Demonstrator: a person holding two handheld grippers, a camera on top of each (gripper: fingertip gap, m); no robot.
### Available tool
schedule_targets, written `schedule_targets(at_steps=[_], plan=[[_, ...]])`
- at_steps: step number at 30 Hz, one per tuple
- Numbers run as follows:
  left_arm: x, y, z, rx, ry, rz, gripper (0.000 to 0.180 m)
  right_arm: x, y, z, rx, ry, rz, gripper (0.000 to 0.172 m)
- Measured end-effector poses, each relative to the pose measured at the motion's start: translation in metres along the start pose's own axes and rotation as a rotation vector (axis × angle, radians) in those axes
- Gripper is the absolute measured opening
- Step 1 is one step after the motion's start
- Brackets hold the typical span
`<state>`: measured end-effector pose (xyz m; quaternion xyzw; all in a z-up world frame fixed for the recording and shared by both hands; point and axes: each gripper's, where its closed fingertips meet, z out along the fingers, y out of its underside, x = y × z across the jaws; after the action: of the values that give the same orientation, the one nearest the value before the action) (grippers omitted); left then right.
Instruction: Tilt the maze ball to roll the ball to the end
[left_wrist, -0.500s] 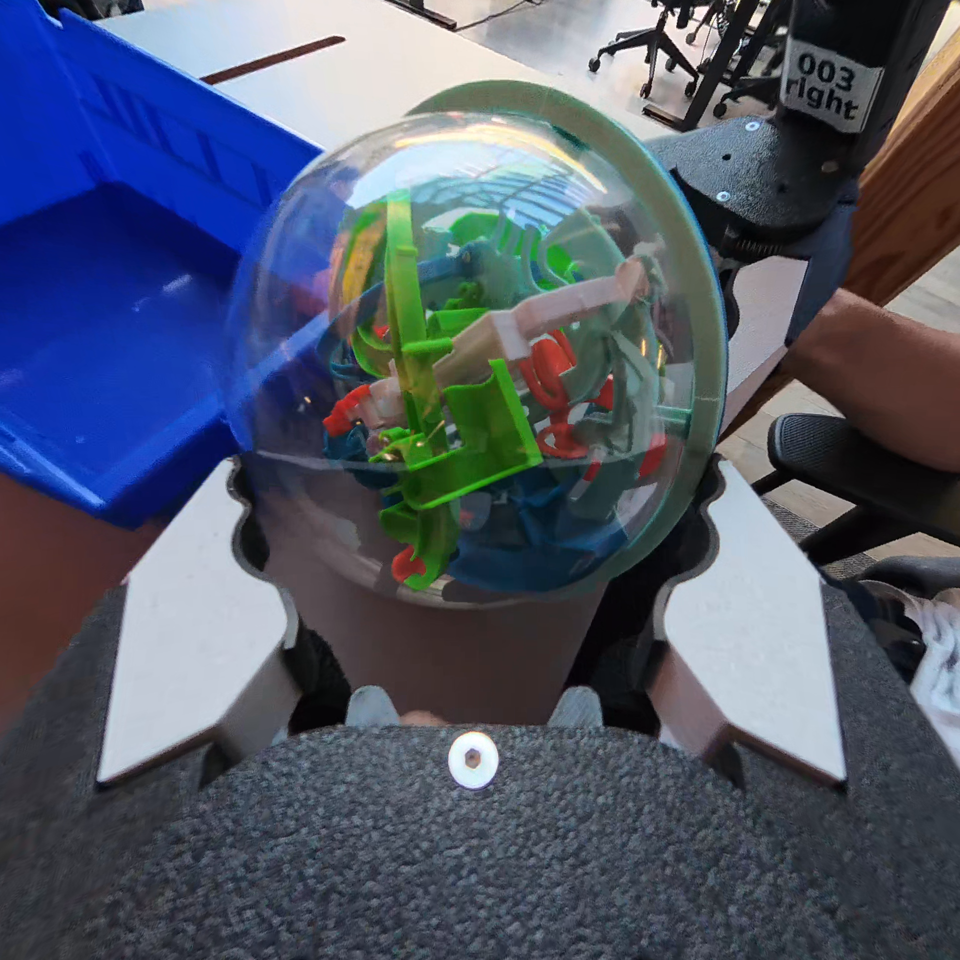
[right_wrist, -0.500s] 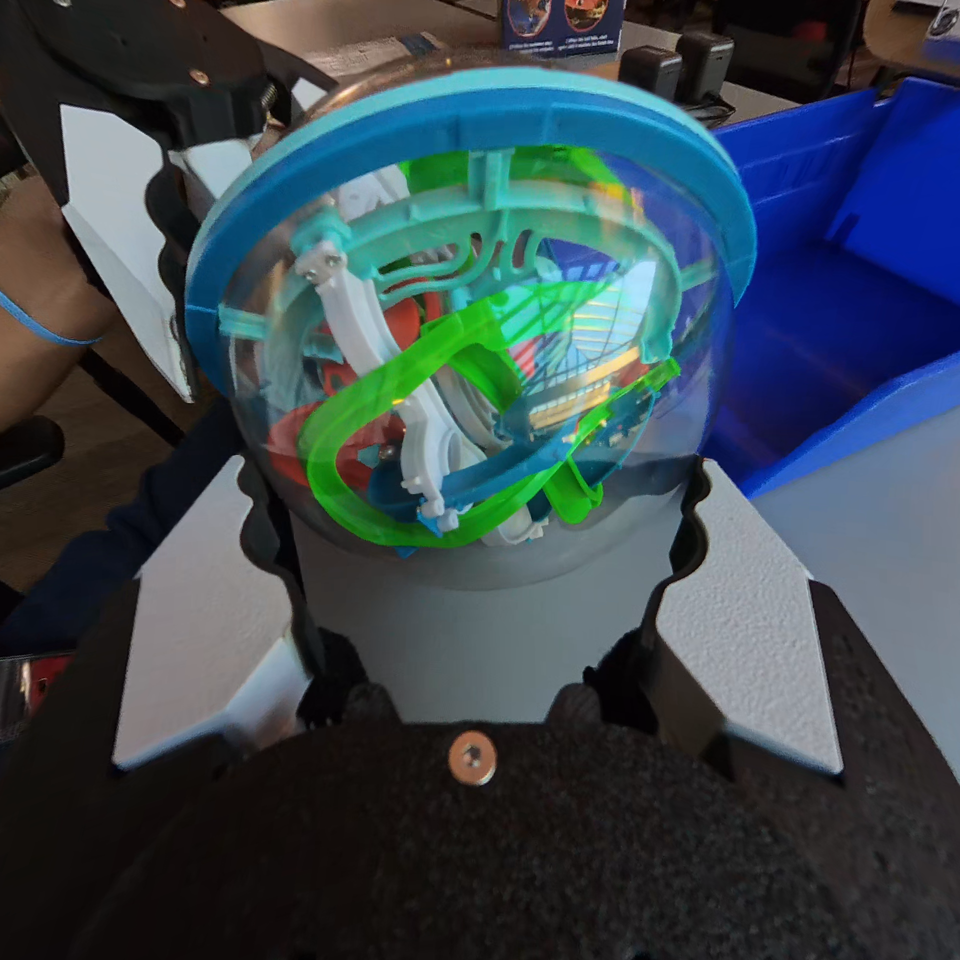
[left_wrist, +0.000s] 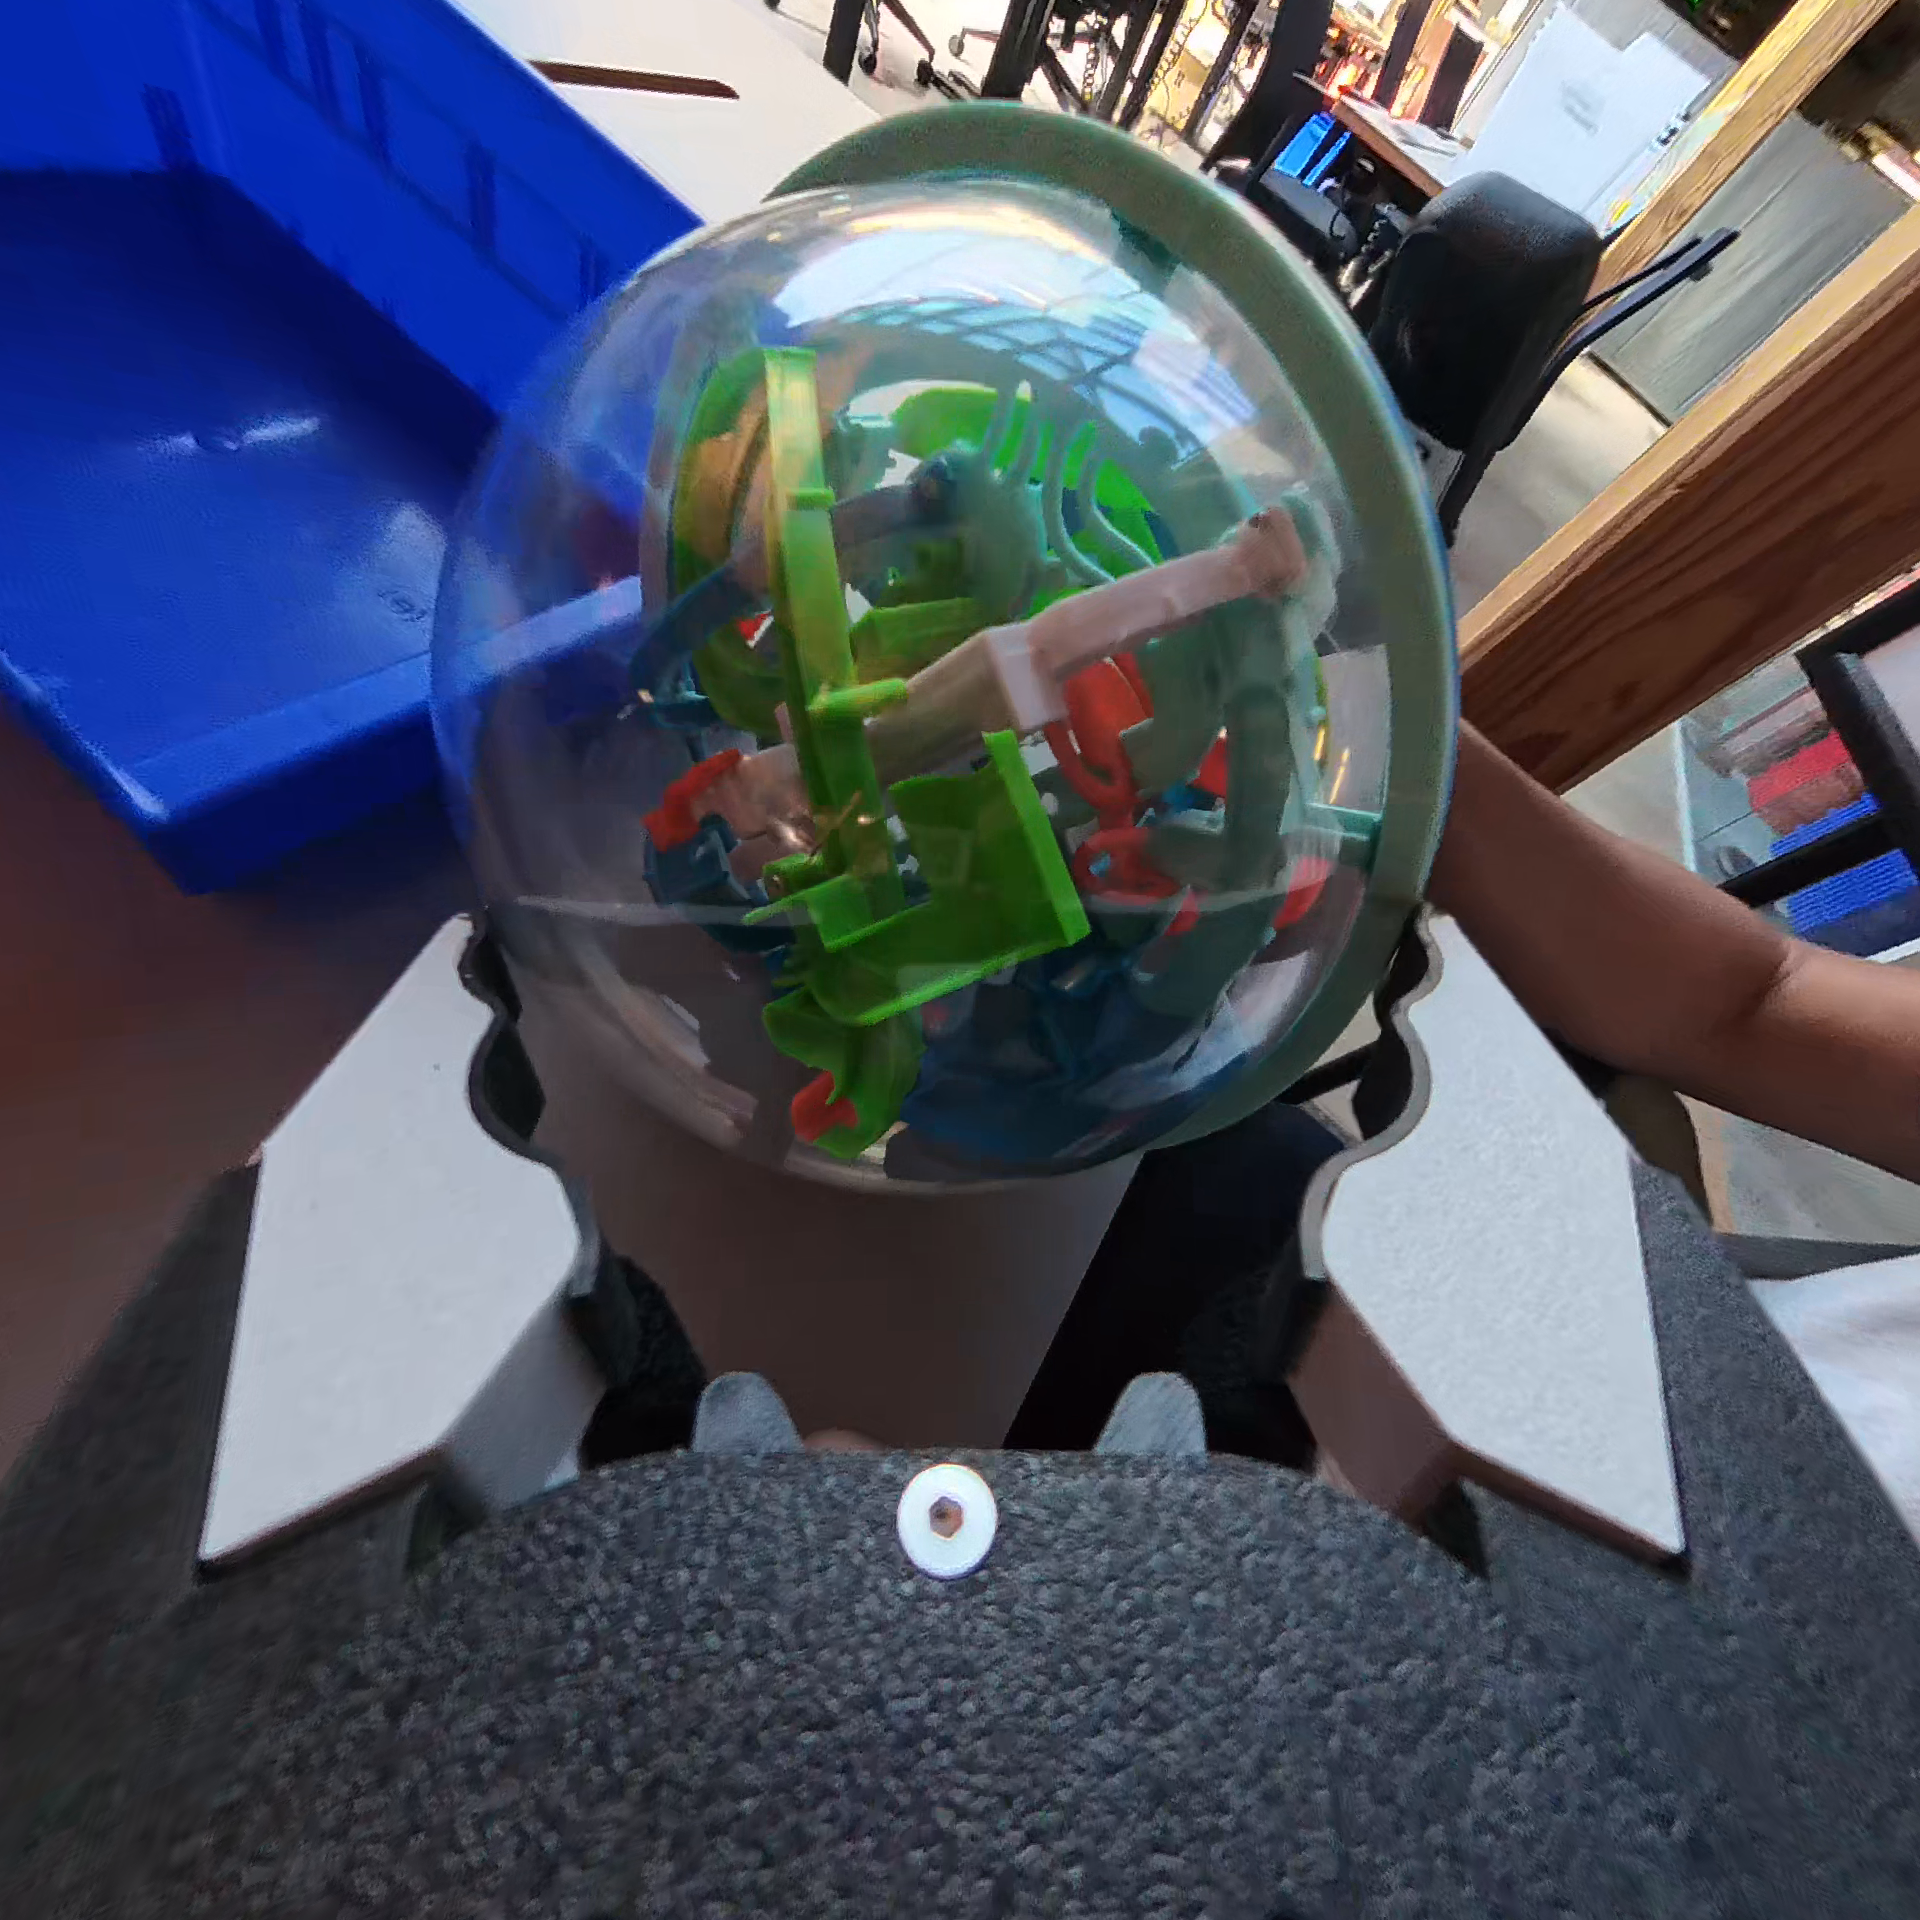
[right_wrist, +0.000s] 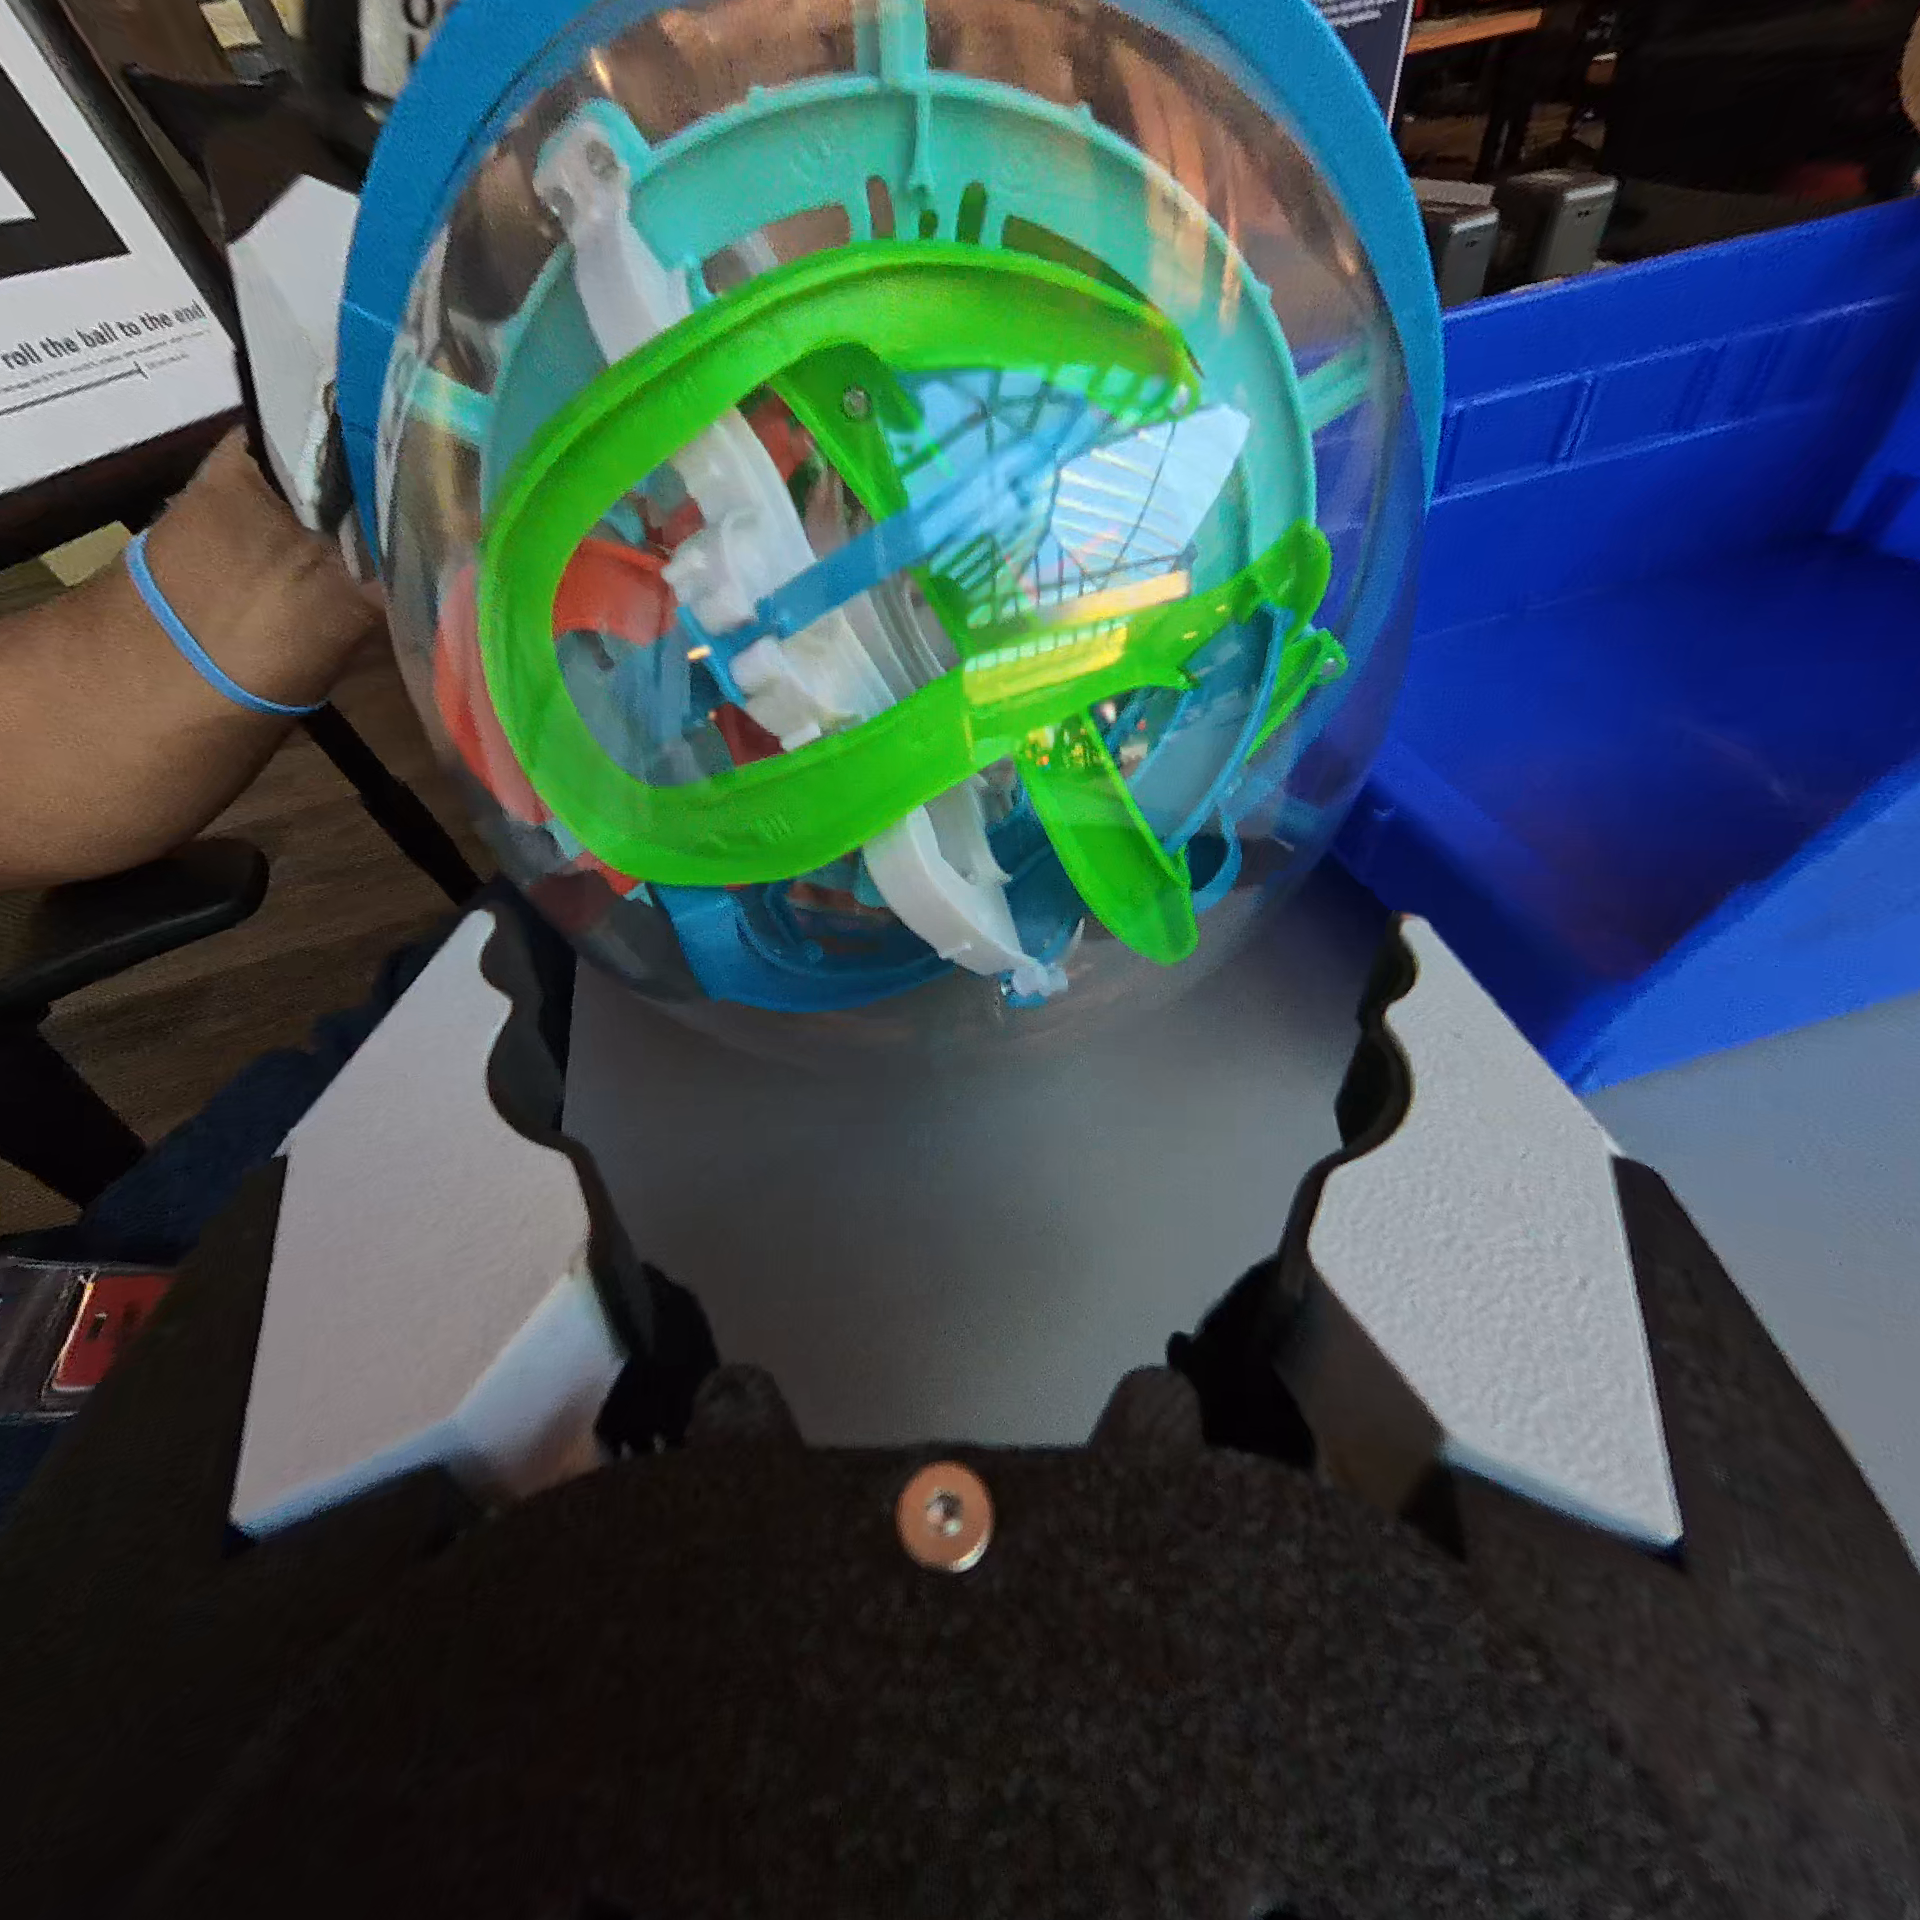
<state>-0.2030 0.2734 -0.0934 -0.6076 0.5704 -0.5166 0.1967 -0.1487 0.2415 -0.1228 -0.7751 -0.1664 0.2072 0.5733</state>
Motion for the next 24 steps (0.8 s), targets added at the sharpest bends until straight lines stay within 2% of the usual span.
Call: schedule_targets(at_steps=[2,7,11,18,24], plan=[[-0.002,-0.001,-0.001,0.018,0.012,-0.031,0.157,-0.006,-0.010,0.008,0.049,-0.038,-0.017,0.146],[-0.004,0.001,-0.003,0.049,0.065,-0.121,0.158,-0.006,-0.017,0.013,0.048,-0.019,0.005,0.149],[0.003,-0.001,-0.004,0.092,0.160,-0.217,0.159,-0.012,-0.025,0.007,-0.025,0.017,0.044,0.150],[0.029,-0.018,-0.021,0.208,0.387,-0.382,0.159,-0.035,-0.070,-0.008,-0.125,0.111,0.063,0.150],[0.041,-0.030,-0.038,0.278,0.505,-0.467,0.159,-0.051,-0.095,-0.011,-0.260,0.178,0.093,0.150]])
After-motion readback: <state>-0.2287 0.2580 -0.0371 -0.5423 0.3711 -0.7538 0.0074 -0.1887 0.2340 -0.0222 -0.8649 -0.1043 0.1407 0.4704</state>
